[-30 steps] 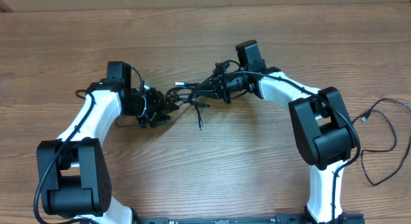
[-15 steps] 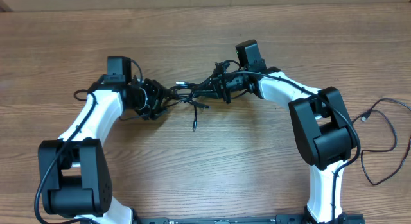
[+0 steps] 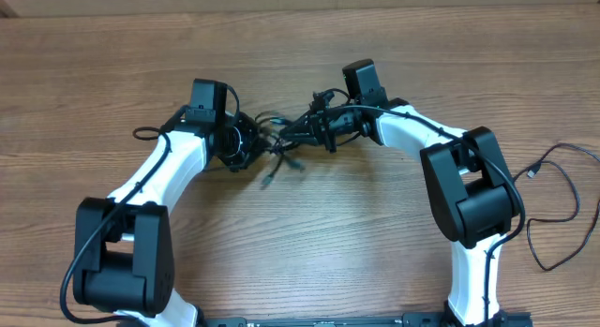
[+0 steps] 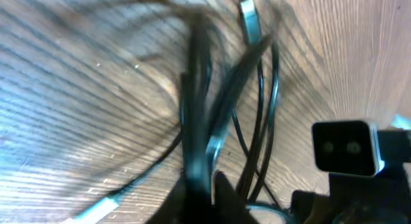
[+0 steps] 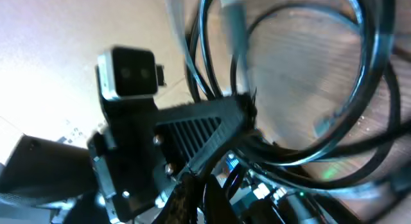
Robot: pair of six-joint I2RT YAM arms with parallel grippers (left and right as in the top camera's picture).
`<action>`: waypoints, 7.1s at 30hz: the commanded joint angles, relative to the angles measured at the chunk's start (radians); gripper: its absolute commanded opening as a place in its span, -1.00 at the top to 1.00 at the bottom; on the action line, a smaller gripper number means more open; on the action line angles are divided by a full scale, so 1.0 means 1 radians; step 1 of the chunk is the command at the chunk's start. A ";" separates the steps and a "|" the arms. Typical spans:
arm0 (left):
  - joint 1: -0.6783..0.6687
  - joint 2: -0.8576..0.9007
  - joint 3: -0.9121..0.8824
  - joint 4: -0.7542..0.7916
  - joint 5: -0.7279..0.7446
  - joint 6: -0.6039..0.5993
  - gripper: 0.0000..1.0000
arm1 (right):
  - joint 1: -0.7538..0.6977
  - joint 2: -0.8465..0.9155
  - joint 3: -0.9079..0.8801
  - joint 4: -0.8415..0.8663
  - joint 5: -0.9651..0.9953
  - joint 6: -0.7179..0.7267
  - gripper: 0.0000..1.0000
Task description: Untangle cables
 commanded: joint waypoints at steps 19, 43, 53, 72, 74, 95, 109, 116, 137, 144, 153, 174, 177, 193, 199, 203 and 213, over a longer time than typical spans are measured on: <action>0.025 0.041 0.005 -0.067 -0.105 0.151 0.91 | -0.068 -0.018 0.000 -0.026 -0.312 -0.320 0.70; 0.026 0.041 0.006 -0.069 0.123 0.101 0.92 | 0.034 -0.017 -0.032 -0.231 0.123 -0.454 0.67; 0.026 0.041 0.006 -0.069 0.119 0.101 0.91 | 0.035 -0.017 -0.032 -0.364 0.133 -0.465 0.67; 0.026 0.041 0.006 -0.069 0.120 0.101 0.92 | 0.060 -0.017 -0.032 -0.349 0.124 -0.367 0.66; 0.026 0.041 0.006 -0.069 0.120 0.101 0.91 | 0.061 -0.017 -0.032 -0.349 0.124 -0.344 0.66; 0.026 0.041 0.006 -0.074 -0.034 0.129 0.92 | 0.035 -0.018 -0.032 -0.153 -0.167 -0.300 0.93; 0.026 0.041 0.005 -0.200 -0.417 0.210 0.92 | -0.095 -0.018 -0.032 -0.100 -0.352 -0.301 0.93; 0.027 0.041 0.005 -0.244 -0.562 0.230 0.91 | -0.172 -0.018 -0.032 -0.097 -0.352 -0.301 0.93; 0.102 0.041 0.005 -0.296 -0.423 0.275 0.92 | -0.076 -0.018 -0.032 -0.098 -0.204 -0.492 0.48; 0.102 0.041 0.006 -0.303 -0.436 0.336 0.92 | -0.014 -0.018 -0.032 -0.185 -0.040 -0.621 0.37; 0.104 0.039 0.211 -0.488 -0.494 0.518 0.79 | -0.026 -0.018 -0.032 -0.247 0.059 -0.621 0.37; 0.004 0.041 0.102 -0.723 -0.502 0.721 0.14 | -0.033 -0.018 -0.032 -0.379 0.197 -0.699 0.35; -0.010 0.041 0.076 -0.675 -0.506 0.714 0.14 | -0.033 -0.018 -0.032 -0.383 0.204 -0.716 0.35; -0.010 0.041 0.053 -0.497 -0.513 0.695 0.47 | -0.031 -0.018 -0.032 -0.409 0.209 -0.752 0.35; -0.010 0.041 0.056 -0.435 -0.509 0.717 0.42 | -0.031 -0.018 -0.032 -0.410 0.215 -0.751 0.35; -0.010 0.041 0.056 -0.423 -0.502 0.739 0.40 | -0.031 -0.018 -0.032 -0.410 0.215 -0.751 0.34; -0.010 0.040 0.082 -0.420 -0.483 0.818 0.85 | -0.031 -0.018 -0.032 -0.410 0.215 -0.752 0.33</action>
